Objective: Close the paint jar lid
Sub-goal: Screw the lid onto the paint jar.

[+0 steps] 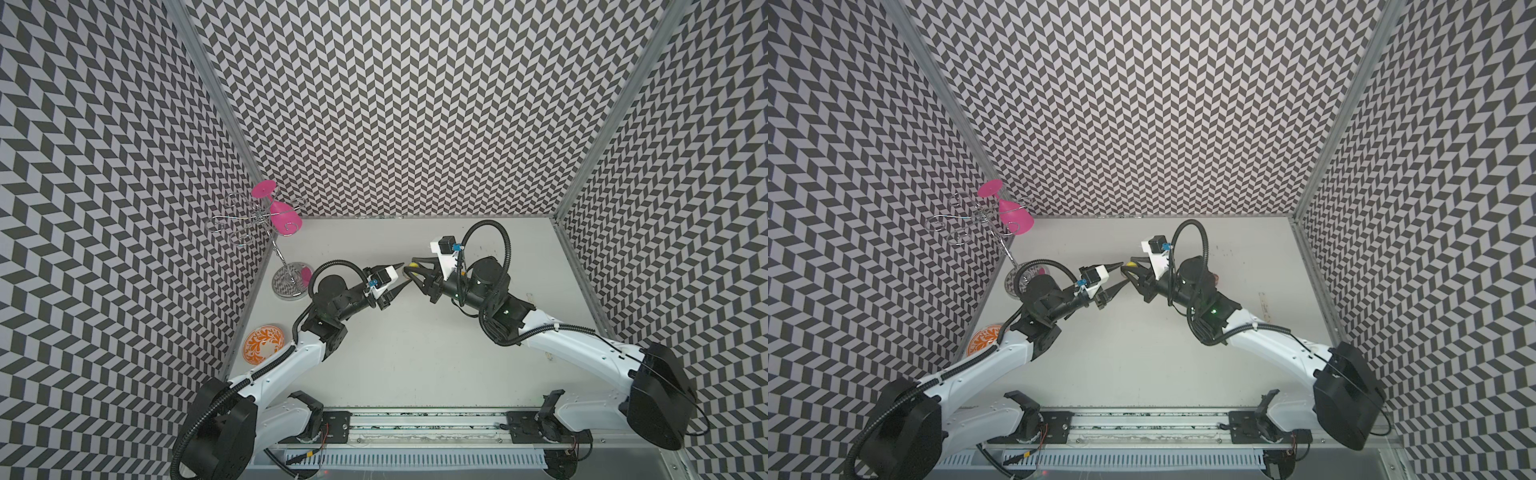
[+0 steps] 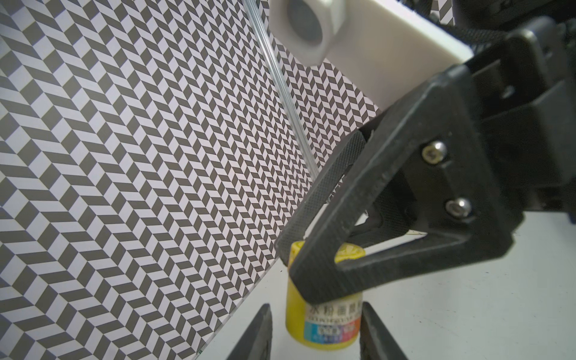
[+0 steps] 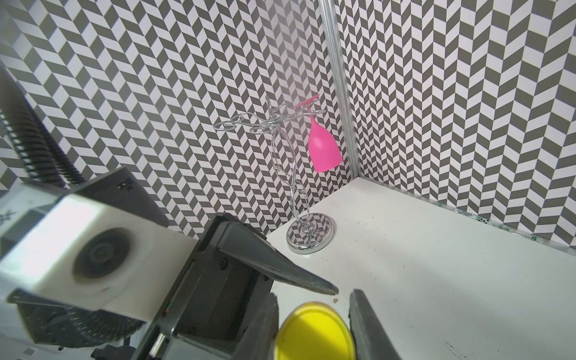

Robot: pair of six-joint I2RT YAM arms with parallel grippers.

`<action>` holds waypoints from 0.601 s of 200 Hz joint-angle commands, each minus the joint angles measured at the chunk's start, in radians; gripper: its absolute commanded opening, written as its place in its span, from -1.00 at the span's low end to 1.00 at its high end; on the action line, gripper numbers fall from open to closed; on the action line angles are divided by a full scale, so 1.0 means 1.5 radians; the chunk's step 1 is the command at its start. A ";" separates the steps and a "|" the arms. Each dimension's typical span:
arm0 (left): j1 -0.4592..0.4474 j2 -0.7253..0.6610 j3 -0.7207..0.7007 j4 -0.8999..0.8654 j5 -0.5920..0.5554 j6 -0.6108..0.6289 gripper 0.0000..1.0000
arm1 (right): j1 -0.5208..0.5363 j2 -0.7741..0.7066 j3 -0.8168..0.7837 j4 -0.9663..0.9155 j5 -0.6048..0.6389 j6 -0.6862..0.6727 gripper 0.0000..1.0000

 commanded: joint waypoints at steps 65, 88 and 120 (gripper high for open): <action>0.012 0.021 0.044 -0.002 0.016 -0.002 -0.23 | 0.011 0.019 0.018 0.029 -0.038 0.017 -1.00; 0.011 0.021 0.047 -0.006 0.027 0.003 -0.38 | 0.011 0.022 0.020 0.025 -0.034 0.014 -1.00; 0.011 0.014 0.047 -0.016 0.004 0.015 -0.47 | 0.011 0.007 0.015 0.012 -0.014 0.000 -0.66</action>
